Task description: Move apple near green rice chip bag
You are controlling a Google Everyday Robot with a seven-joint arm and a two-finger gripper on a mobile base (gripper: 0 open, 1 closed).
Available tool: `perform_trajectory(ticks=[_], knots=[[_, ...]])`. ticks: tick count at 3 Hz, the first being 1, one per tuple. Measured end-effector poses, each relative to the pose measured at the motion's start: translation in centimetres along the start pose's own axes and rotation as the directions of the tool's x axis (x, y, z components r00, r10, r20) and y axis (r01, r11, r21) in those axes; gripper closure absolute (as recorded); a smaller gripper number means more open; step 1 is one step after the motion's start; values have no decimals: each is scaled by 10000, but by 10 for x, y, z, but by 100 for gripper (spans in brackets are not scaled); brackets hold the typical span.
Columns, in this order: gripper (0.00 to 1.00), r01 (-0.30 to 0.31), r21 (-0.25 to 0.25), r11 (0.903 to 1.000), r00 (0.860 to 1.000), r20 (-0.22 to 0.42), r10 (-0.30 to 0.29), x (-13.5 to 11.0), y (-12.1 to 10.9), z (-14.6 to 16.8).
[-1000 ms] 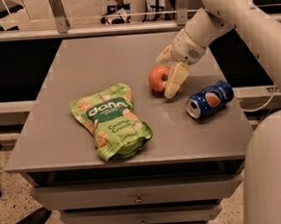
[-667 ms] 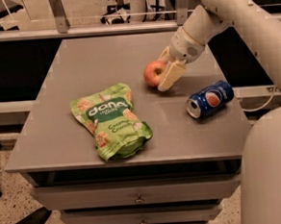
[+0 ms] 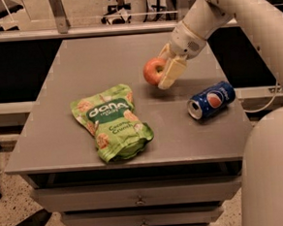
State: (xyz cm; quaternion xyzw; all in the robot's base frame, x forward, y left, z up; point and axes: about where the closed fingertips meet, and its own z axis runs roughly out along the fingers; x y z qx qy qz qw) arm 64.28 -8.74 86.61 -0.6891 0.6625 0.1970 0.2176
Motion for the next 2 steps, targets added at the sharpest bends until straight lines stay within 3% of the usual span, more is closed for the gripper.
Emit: perform_trajectory(ticks=[1,2], knots=[[100,141,-482,9987,9999,-24,-142,-7,5,6],[100,297,-1056,9940,9995,-107,-310,-9,7,20]])
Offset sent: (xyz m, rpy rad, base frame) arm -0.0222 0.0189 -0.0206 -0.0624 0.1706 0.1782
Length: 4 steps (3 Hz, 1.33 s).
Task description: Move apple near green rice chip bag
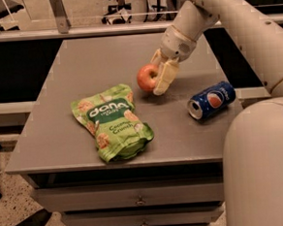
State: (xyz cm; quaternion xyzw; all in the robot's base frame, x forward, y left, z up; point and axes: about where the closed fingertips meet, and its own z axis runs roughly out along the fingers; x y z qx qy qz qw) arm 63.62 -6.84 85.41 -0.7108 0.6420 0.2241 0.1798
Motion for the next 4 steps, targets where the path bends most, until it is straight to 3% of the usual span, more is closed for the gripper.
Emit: perform_trajectory(ticks=[1,4], knots=[[84,131,-402,9991,9998,-168,-138,-2,-3,14],[15,346,-566,9978,9990,-273,-362,-8,-15,30]])
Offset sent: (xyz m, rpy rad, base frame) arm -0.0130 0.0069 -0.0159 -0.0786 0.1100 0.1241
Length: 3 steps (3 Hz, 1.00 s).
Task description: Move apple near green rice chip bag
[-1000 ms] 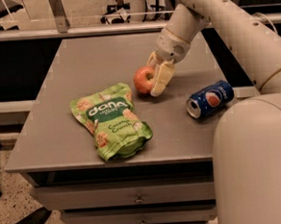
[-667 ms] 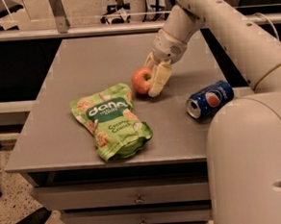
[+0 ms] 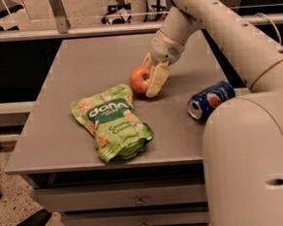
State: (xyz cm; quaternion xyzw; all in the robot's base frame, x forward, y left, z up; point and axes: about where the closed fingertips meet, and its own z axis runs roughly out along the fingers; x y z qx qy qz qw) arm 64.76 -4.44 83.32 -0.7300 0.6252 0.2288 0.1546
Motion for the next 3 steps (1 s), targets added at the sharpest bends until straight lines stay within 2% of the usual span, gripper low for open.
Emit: perform_trajectory(ticks=[1,3], knots=[[0,19,-12,10000,10000,-4,-19,-1,1,0],[0,28,-47,10000,10000,-18,-28,-1,4,1]])
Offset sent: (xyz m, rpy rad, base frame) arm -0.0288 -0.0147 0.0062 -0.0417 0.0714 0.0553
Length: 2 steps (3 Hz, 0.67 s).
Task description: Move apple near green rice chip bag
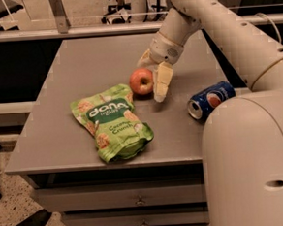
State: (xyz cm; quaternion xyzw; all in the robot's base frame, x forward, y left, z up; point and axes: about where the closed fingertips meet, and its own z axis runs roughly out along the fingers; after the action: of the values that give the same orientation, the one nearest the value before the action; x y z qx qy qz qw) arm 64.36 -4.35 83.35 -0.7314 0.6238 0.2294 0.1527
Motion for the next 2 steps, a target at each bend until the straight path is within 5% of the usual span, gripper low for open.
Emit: perform_trajectory(ticks=[1,2], knots=[[0,-12,-16,10000,10000,1,12,0,2,0],[0,-416,560,9976,9991,-23,418,15,-2,-18]])
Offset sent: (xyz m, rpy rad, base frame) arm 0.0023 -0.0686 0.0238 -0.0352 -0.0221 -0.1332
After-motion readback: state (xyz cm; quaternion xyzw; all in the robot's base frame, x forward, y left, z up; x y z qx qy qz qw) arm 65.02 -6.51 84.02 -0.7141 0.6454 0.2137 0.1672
